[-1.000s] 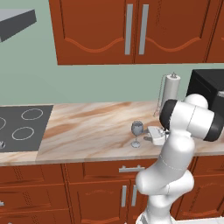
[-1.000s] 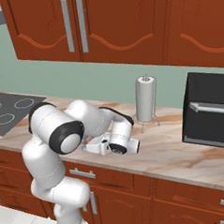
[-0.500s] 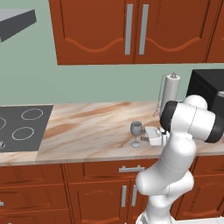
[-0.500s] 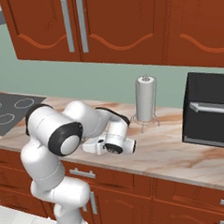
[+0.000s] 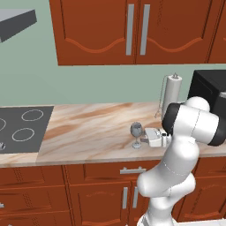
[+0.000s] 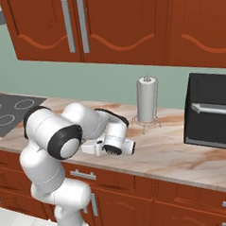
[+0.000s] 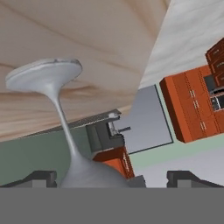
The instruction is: Retrieve the wine glasses from the counter and place one next to each plate.
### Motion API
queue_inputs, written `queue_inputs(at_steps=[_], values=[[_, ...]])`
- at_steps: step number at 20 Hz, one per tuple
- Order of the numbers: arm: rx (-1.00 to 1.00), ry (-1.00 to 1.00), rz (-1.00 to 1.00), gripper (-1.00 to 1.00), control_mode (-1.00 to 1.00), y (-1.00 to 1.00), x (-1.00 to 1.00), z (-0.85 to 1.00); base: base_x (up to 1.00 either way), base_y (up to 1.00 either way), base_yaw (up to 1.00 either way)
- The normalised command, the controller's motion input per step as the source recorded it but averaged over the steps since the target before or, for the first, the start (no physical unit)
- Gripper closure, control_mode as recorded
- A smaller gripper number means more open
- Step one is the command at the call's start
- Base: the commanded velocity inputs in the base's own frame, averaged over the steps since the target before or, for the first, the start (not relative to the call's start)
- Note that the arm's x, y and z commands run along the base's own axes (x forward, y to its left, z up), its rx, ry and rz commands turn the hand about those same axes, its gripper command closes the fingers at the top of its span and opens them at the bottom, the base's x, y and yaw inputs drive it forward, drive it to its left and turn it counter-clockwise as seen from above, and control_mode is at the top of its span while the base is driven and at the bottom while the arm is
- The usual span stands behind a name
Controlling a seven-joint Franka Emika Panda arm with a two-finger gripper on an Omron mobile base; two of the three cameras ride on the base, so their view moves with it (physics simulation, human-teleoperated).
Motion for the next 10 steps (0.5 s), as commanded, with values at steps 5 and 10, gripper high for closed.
queue_inputs(at_steps=[5, 10], values=[[0.00, 0.12, -0.04, -1.00, -1.00, 0.00, 0.00, -0.05, 0.00, 0.00, 0.00], [0.00, 0.16, -0.08, -1.00, -1.00, 0.00, 0.03, -0.15, 0.00, 0.00, 0.00]])
